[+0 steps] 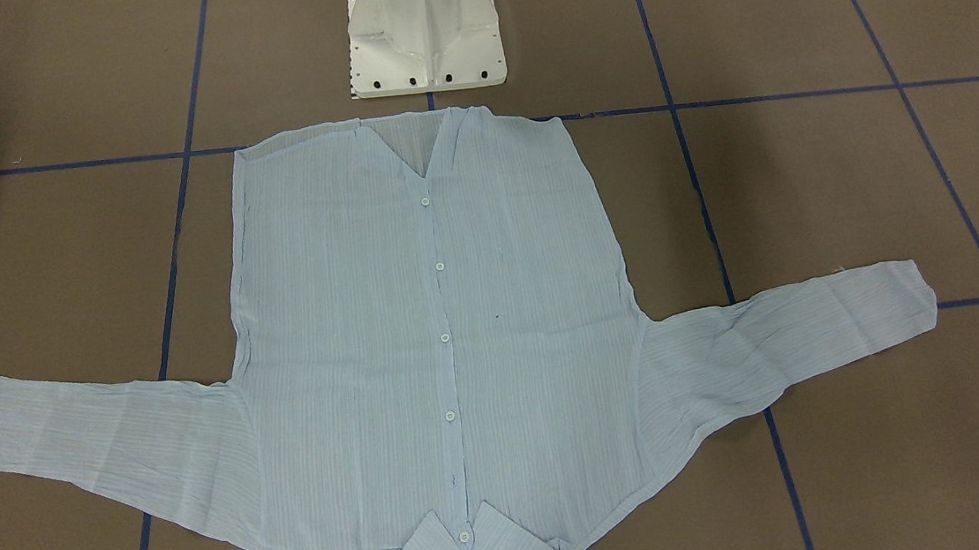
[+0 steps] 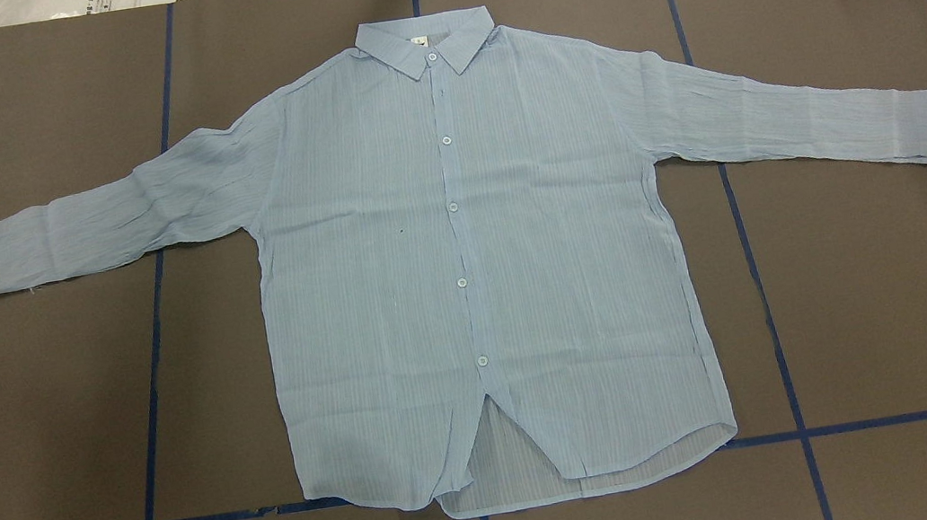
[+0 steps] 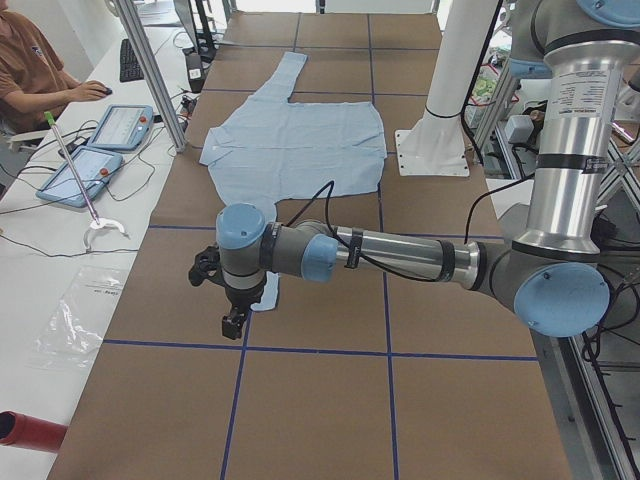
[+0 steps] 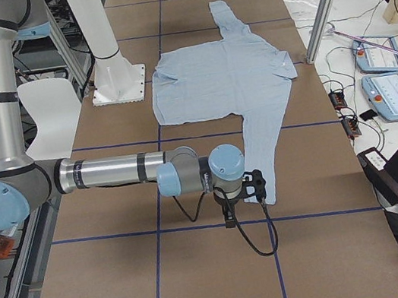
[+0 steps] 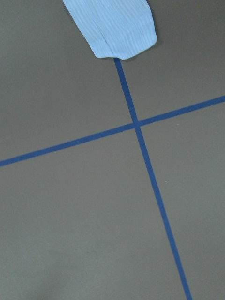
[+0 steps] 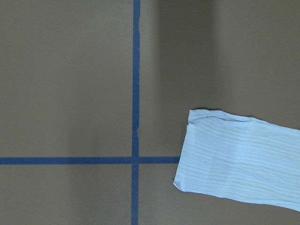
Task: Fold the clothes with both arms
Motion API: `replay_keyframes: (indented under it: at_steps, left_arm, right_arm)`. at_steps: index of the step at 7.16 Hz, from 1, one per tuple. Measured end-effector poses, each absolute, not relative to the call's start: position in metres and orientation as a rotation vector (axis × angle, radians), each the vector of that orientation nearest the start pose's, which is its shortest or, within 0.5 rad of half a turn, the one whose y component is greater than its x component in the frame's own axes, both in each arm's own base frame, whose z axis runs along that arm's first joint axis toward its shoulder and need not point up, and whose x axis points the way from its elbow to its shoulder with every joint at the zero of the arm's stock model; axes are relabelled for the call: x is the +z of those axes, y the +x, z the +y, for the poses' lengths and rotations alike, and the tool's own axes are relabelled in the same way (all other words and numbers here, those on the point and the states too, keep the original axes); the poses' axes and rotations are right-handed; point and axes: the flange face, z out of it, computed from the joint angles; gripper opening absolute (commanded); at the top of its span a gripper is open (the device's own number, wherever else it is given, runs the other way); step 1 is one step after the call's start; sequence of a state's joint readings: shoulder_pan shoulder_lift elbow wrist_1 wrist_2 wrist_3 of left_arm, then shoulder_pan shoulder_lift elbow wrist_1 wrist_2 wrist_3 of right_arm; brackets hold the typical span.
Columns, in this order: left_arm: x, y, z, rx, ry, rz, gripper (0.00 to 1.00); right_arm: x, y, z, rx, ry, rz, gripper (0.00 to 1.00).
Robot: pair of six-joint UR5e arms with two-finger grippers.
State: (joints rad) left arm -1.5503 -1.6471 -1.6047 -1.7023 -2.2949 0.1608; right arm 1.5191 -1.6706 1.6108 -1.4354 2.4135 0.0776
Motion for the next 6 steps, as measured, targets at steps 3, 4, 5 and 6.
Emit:
replay_keyframes:
  at_steps: [3, 4, 5, 6]
  left_arm:
    - [0.617, -0.053, -0.549, 0.289, 0.348, 0.731, 1.00]
    - [0.627, -0.053, -0.549, 0.294, 0.361, 0.730, 1.00]
    - [0.631, -0.053, -0.550, 0.297, 0.369, 0.729, 1.00]
    - [0.631, -0.053, -0.550, 0.299, 0.375, 0.729, 1.00]
  right_arm:
    - [0.676, -0.024, -0.491, -0.077, 0.105, -0.844, 1.00]
    - [0.678, -0.045, -0.509, -0.088, 0.139, -0.811, 1.00]
    - [0.679, -0.068, -0.526, -0.089, 0.156, -0.794, 1.00]
    - [0.682, -0.088, -0.539, -0.088, 0.148, -0.788, 1.00]
